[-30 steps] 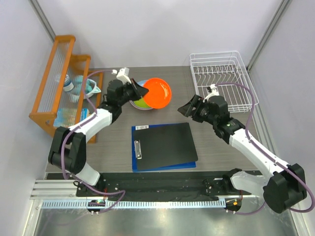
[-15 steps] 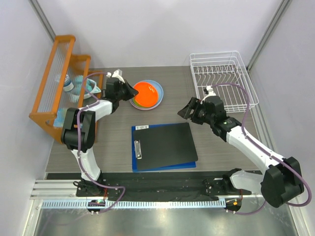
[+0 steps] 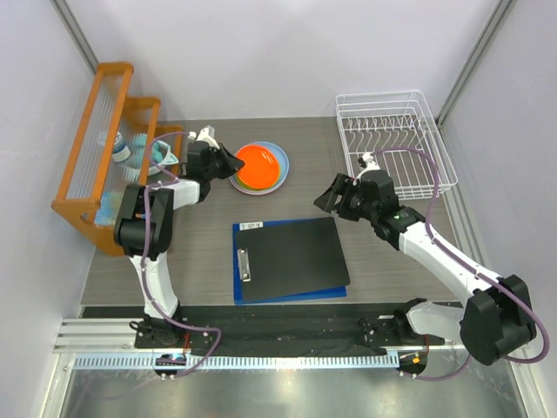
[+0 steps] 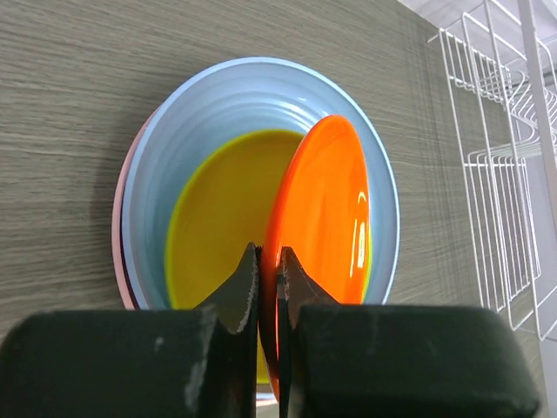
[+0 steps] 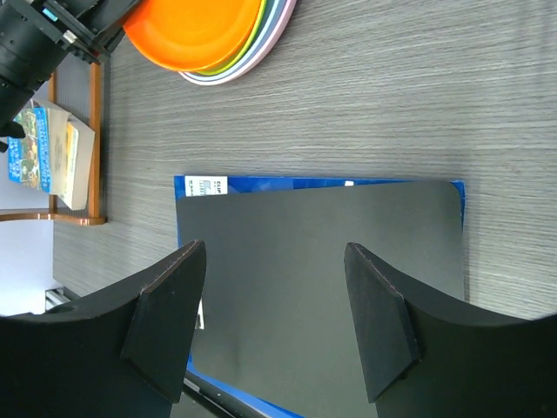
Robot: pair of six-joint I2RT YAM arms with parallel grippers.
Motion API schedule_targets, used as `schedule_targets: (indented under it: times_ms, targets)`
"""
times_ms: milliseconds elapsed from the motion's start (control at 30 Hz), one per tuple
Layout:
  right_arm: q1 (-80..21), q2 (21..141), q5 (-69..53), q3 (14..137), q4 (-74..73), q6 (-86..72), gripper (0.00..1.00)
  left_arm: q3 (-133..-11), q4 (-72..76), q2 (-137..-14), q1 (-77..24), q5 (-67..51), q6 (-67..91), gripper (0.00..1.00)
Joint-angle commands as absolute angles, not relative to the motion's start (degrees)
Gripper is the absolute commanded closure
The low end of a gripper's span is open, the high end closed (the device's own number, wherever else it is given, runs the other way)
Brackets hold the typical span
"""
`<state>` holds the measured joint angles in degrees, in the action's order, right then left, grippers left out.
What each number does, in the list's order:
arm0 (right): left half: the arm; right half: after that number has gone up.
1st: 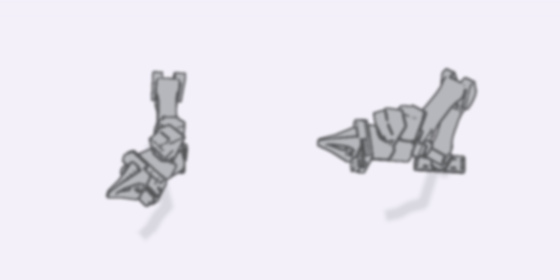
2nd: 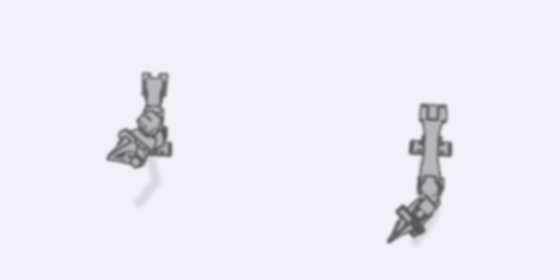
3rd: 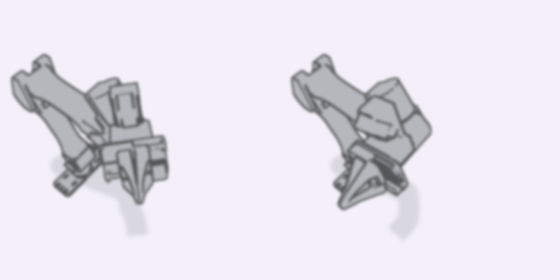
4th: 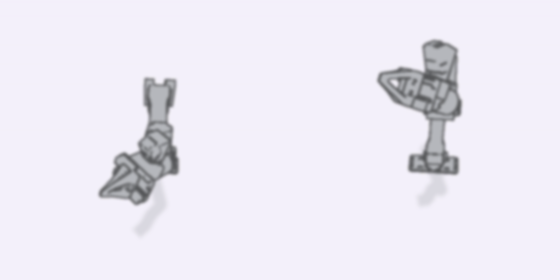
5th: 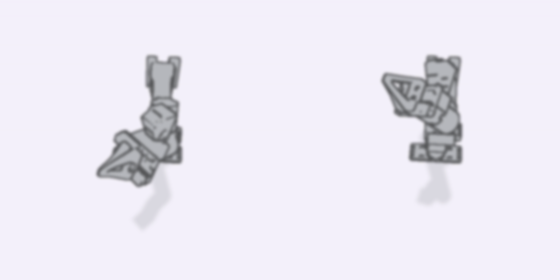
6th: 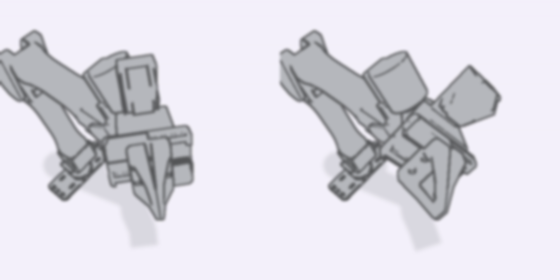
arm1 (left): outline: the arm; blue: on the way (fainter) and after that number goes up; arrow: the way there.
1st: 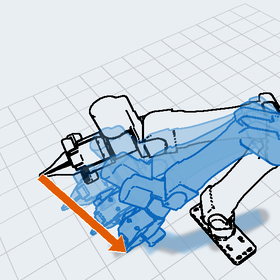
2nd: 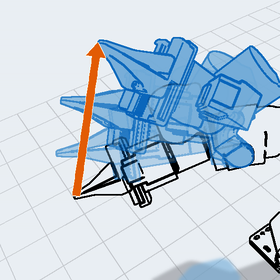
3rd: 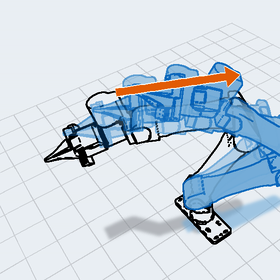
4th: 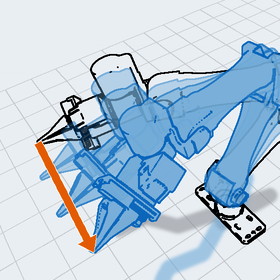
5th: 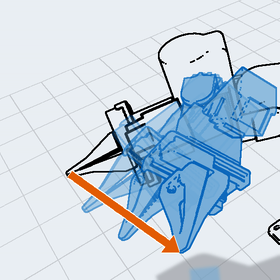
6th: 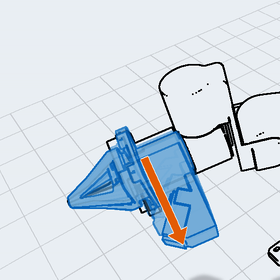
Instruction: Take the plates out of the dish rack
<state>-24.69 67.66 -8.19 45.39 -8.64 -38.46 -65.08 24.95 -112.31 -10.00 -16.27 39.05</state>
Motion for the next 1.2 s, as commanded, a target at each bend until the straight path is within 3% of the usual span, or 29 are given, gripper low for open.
schedule_targets:
  times_ms: [0, 33, 100, 133, 300, 333, 367, 800, 1167]
  targets:
    - [-24.87, 68.38, -8.26, 46.58, -7.03, -36.91, 0.29, -67.76, 29.53, -114.69, -9.49, -19.77, 40.51, 0.93]
    - [-24.87, 68.47, -8.26, 46.50, -7.03, -37.00, 0.29, -67.85, 29.53, -114.87, -9.49, -19.78, 40.60, 0.68]
    - [-24.87, 68.73, -8.53, 46.49, -7.03, -36.91, 0.29, -67.41, 30.32, -114.87, -9.41, -20.21, 40.78, 0.59]
    - [-24.87, 68.90, -8.61, 46.49, -7.03, -36.91, 0.29, -66.80, 30.58, -114.70, -9.40, -20.13, 40.78, 0.44]
    - [-24.87, 68.55, -8.44, 45.88, -6.77, -36.74, 0.29, -65.39, 29.62, -111.36, -9.40, -20.21, 39.64, 0.23]
    - [-24.87, 68.47, -8.18, 45.79, -6.77, -36.65, 0.29, -65.04, 29.45, -110.66, -9.40, -19.95, 39.20, 0.10]
    - [-24.79, 68.12, -8.09, 45.70, -6.85, -36.48, 0.29, -64.69, 28.75, -109.96, -9.40, -19.86, 38.85, 0.04]
    - [-24.87, 62.77, -0.45, 45.00, -11.42, -32.18, 0.25, -60.23, 5.90, -86.77, -11.77, -13.46, 29.45, 0.01]
    - [-24.96, 53.27, 24.59, 40.36, -12.93, -24.88, 0.13, -41.41, 0.18, -46.28, -20.21, 1.75, 28.92, 0.00]
